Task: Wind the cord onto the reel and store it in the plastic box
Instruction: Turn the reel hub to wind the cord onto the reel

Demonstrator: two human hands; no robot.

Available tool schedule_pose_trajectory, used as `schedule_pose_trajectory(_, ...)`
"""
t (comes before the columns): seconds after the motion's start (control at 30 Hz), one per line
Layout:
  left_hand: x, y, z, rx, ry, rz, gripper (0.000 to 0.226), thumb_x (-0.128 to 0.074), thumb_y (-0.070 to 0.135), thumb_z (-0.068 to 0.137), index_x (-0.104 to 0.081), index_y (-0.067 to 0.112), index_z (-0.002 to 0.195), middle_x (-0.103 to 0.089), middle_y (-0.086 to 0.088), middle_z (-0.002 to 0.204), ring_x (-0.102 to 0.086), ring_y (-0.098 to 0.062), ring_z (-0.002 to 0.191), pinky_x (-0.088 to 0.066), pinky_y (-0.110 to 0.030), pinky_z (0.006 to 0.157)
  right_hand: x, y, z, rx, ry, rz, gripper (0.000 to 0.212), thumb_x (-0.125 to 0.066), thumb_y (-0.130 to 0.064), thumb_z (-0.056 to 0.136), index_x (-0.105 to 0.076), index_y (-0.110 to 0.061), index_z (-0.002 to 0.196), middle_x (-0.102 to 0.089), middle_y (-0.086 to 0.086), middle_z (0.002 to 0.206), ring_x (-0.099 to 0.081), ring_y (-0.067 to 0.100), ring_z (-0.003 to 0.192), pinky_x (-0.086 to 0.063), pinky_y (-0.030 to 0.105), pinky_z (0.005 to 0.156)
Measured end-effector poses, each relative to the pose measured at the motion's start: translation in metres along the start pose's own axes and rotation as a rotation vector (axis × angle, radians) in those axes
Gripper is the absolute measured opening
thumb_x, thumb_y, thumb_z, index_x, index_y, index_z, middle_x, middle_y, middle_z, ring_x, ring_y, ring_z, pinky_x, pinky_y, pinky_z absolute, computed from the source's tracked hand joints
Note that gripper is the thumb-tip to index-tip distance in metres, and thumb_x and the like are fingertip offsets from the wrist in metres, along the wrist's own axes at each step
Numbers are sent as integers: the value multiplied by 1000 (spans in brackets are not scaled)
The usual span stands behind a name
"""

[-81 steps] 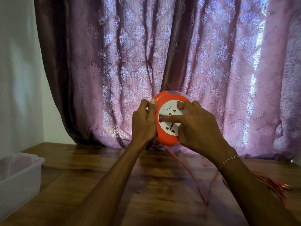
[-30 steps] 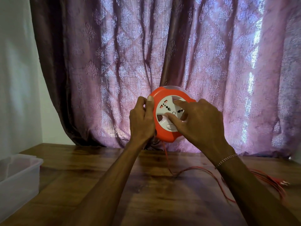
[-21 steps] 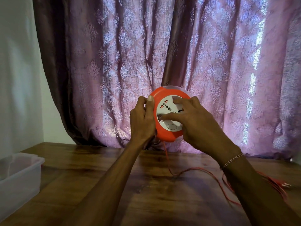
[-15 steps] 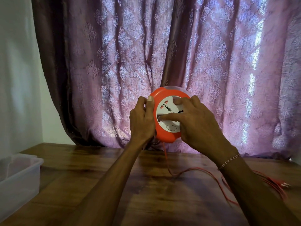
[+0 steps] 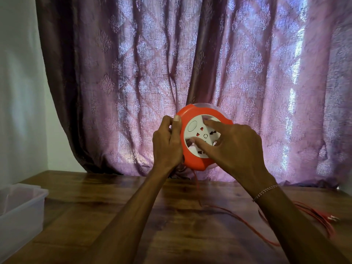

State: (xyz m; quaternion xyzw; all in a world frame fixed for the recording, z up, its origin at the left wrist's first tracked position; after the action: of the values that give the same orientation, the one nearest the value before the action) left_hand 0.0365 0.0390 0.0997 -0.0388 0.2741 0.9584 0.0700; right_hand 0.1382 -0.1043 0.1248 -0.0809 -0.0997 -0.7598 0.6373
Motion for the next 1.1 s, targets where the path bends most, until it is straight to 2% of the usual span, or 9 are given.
schedule_pose_trajectory(0.1, 1, -1, 0, 13, 0, -12, 39, -38, 57, 101, -40, 29, 73, -57, 15, 60, -47, -6, 53, -47, -54, 57, 3, 3, 3, 34, -43, 31, 42, -73, -54, 79, -75, -24, 108, -76, 6, 86, -61, 29, 78, -49, 37, 67)
schedule_pose_trajectory(0.2, 2, -1, 1, 16, 1, -8, 40, -37, 58, 99, -40, 28, 73, -56, 14, 60, -44, -6, 52, -45, -53, 58, 5, 6, 7, 168, -105, 109, 18, -75, -21, 82, -77, -23, 99, -69, 5, 95, -52, 29, 91, -47, 42, 72)
schedule_pose_trajectory(0.33, 3, 0, 1, 18, -7, -6, 41, -38, 54, 103, -40, 24, 74, -56, 15, 61, -45, -5, 53, -43, -43, 56, 1, 4, 7, 276, -394, 103, 55, -69, 3, 73, -73, -36, 111, -54, 5, 136, -41, 30, 116, -44, 37, 84)
schedule_pose_trajectory(0.43, 2, -1, 1, 21, -13, -22, 38, -39, 49, 104, -40, 26, 74, -58, 18, 61, -49, -1, 53, -41, -31, 54, -1, 0, 5, 268, -445, 8, 62, -73, -2, 73, -68, -44, 118, -47, 2, 144, -38, 28, 118, -46, 42, 89)
schedule_pose_trajectory(0.53, 2, -1, 1, 28, -26, -52, 38, -39, 53, 103, -41, 28, 73, -57, 15, 61, -48, -3, 56, -43, -37, 57, 0, -1, 6, 279, -367, -101, 59, -74, -11, 74, -66, -49, 118, -51, 2, 140, -42, 29, 113, -41, 42, 80)
schedule_pose_trajectory(0.7, 1, -2, 1, 12, -37, -77, 38, -40, 51, 104, -42, 29, 74, -56, 13, 62, -49, -4, 57, -46, -39, 56, 0, -2, 2, 214, -282, -136, 49, -47, -32, 80, -62, -52, 122, -56, 5, 125, -47, 29, 106, -40, 40, 78)
schedule_pose_trajectory(0.83, -2, 1, -2, -5, -35, -64, 38, -41, 51, 103, -40, 27, 73, -53, 14, 58, -42, -4, 53, -39, -39, 54, -2, 0, 0, 65, -259, -88, 55, -67, -45, 70, -59, -53, 124, -63, 6, 105, -58, 29, 96, -46, 39, 80)
schedule_pose_trajectory(0.93, -1, 1, 0, -1, -24, -71, 41, -40, 52, 102, -41, 23, 74, -53, 12, 59, -46, -5, 56, -39, -36, 55, 2, 0, 1, -67, -165, 59, 64, -63, -70, 67, -60, -47, 127, -74, -2, 101, -68, 24, 89, -56, 36, 77)
schedule_pose_trajectory(1.1, -1, 1, 0, -16, -36, -58, 39, -40, 55, 101, -40, 27, 73, -55, 15, 59, -47, -3, 53, -39, -33, 53, 2, 2, 2, -69, -145, 63, 68, -63, -76, 70, -63, -39, 127, -75, -5, 105, -70, 24, 90, -57, 35, 77)
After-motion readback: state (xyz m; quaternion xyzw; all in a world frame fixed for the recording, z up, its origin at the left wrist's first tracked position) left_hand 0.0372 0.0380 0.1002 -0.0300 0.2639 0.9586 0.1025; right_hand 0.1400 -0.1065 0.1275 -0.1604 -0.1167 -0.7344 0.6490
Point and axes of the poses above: each hand's wrist, its own z-axis towards the middle knuckle, its own x-axis out of the back of the hand, y = z × x, the point moved 3 cm from there along z, towards the middle knuckle
